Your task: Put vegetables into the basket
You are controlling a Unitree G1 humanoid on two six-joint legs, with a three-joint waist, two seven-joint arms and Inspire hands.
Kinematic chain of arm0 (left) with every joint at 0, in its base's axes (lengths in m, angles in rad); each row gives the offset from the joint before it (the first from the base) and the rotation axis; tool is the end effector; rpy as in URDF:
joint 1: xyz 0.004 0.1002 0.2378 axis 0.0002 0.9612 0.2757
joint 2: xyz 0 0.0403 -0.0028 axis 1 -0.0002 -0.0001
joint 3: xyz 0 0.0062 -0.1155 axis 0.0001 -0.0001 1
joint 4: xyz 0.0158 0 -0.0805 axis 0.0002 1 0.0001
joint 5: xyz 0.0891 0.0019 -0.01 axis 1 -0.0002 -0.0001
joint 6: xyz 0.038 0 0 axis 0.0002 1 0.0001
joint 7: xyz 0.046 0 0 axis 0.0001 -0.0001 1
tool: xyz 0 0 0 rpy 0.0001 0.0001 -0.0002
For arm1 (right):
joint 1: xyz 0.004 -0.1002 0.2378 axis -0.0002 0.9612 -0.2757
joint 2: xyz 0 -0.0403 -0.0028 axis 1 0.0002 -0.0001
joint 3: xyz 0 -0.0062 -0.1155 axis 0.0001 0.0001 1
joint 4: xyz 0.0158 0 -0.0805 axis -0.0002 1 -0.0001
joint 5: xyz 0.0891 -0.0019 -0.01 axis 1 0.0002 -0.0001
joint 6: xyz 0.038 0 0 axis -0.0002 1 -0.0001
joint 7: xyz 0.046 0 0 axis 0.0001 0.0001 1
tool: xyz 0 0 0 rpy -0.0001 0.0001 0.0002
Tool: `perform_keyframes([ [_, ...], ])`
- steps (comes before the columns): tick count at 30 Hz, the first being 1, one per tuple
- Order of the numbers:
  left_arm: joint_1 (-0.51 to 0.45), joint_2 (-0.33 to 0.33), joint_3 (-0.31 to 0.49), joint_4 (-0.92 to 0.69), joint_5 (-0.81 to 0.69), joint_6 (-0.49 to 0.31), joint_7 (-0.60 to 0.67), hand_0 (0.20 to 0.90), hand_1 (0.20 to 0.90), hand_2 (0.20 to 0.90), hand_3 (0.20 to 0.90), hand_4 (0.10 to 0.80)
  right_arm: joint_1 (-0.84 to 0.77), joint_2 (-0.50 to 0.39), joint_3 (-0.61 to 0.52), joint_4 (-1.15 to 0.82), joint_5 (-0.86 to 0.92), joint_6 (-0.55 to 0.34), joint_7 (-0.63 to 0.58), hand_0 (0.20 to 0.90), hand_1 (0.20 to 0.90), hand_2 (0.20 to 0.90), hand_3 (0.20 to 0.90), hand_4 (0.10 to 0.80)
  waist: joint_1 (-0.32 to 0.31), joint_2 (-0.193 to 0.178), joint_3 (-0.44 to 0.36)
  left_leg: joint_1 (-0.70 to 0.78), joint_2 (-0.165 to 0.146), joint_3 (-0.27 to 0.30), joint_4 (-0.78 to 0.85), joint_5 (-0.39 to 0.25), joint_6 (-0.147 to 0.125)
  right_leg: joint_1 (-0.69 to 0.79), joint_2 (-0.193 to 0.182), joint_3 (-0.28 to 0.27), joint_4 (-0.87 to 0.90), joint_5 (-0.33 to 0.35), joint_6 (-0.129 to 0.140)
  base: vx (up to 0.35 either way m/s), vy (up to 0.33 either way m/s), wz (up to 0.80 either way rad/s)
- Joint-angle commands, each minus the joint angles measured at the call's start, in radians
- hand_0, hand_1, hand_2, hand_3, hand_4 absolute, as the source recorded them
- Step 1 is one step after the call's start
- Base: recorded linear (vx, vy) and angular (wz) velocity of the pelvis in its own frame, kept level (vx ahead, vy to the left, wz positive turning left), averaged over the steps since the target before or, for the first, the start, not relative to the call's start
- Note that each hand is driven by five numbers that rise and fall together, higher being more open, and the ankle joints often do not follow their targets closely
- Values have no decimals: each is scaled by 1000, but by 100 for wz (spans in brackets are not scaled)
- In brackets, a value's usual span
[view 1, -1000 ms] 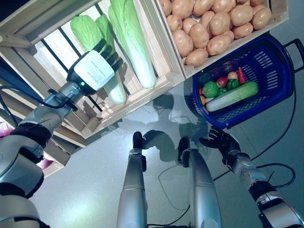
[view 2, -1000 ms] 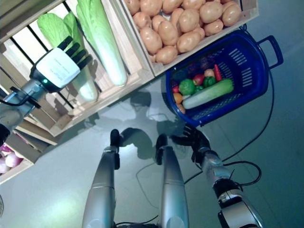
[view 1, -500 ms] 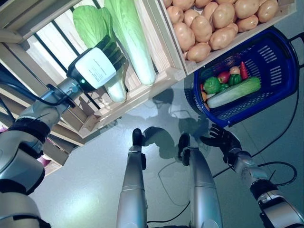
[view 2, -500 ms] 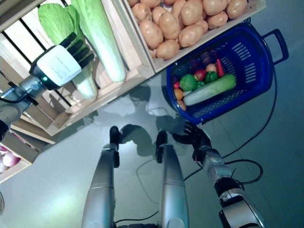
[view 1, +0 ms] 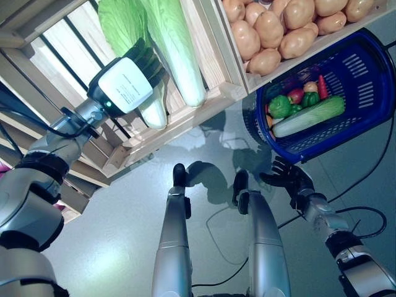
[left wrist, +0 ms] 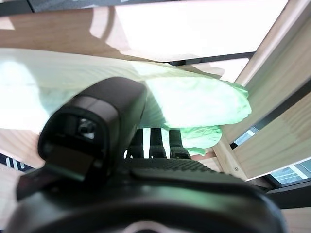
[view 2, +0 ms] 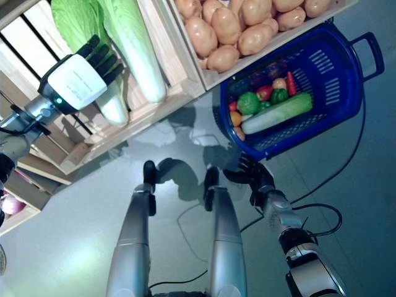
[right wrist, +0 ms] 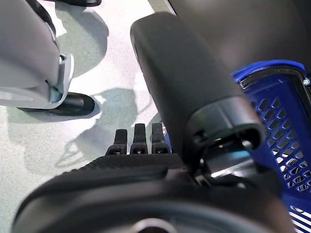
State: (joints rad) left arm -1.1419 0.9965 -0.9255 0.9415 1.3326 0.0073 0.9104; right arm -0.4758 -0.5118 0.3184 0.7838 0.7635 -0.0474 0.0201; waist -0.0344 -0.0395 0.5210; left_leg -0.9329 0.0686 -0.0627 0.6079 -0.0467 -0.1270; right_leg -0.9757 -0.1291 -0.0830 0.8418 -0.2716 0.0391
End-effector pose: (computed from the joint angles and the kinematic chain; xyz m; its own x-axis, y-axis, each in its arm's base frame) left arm 0.3269 0.3149 0.2232 0.7390 -0.5881 0.3286 -0.6692 -0.6968 0.2582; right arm 0.2709 -0.2450 0.0285 0.9526 -0.0301 -0.3028 0.0621 0.9934 0.0964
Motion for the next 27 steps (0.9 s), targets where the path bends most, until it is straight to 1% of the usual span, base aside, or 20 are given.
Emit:
perform_keyframes([
  [1, -11, -45, 43, 44, 17, 20, -48, 300, 300, 300, 300, 400, -6, -109, -43, -62, 62, -45, -36, 900, 900, 900, 900, 800, -41, 40, -1, -6, -41, 127, -29, 3, 130, 38, 29, -18, -175, 187, -29, -37, -18, 0],
  [8, -19, -47, 41, 45, -15, 60, -78, 300, 300, 300, 300, 400, -17, -112, -45, -60, 72, -37, -43, 900, 900, 900, 900, 800, -38, 35, -1, 10, -41, 122, -33, 2, 126, 59, 34, -20, -184, 181, -29, 0, 0, 0],
  [13, -16, -47, 48, 45, -56, 95, -65, 300, 300, 300, 300, 400, -14, -108, -46, -58, 84, -50, -35, 900, 900, 900, 900, 800, -36, 28, -1, 42, -37, 127, -46, -1, 126, 89, 37, -27, -190, 172, -31, -16, -33, -2],
  [16, -12, -47, 58, 51, -74, 104, -31, 300, 300, 300, 300, 400, -11, -97, -46, -48, 83, -63, -25, 900, 900, 900, 900, 800, -35, 24, -1, 67, -39, 123, -50, -4, 125, 116, 40, -28, -199, 170, -31, -6, -43, 0],
  [18, -8, -37, 69, 46, -109, 104, 10, 300, 300, 300, 300, 400, -5, -91, -46, -44, 90, -67, -20, 900, 900, 900, 900, 800, -32, 20, -1, 98, -40, 117, -52, -9, 124, 149, 41, -28, -210, 168, -31, 9, -47, 0],
  [21, -1, -19, 90, 33, -112, 93, 61, 300, 300, 300, 300, 400, -1, -81, -47, -35, 90, -70, -12, 900, 900, 900, 900, 800, -29, 20, -1, 147, -41, 117, -65, -10, 121, 201, 42, -29, -232, 168, -30, 17, -46, -1],
  [22, 1, -6, 98, 16, -117, 90, 84, 300, 300, 300, 300, 400, 3, -78, -48, -36, 95, -70, -14, 900, 900, 900, 900, 800, -26, 22, -1, 172, -44, 118, -72, -11, 120, 227, 40, -31, -243, 168, -29, 31, -49, 1],
  [25, 6, 8, 113, -13, -133, 90, 95, 300, 300, 300, 300, 400, 9, -72, -53, -29, 91, -69, -20, 900, 900, 900, 900, 800, -21, 27, -1, 212, -51, 119, -87, -12, 120, 268, 33, -40, -260, 168, -29, 27, -15, 4],
  [27, 14, 17, 129, -41, -146, 81, 108, 300, 300, 300, 300, 400, 15, -70, -54, -22, 92, -69, -21, 900, 900, 900, 900, 800, -16, 33, -1, 245, -61, 117, -97, -13, 119, 305, 25, -46, -277, 168, -29, 52, 1, 4],
])
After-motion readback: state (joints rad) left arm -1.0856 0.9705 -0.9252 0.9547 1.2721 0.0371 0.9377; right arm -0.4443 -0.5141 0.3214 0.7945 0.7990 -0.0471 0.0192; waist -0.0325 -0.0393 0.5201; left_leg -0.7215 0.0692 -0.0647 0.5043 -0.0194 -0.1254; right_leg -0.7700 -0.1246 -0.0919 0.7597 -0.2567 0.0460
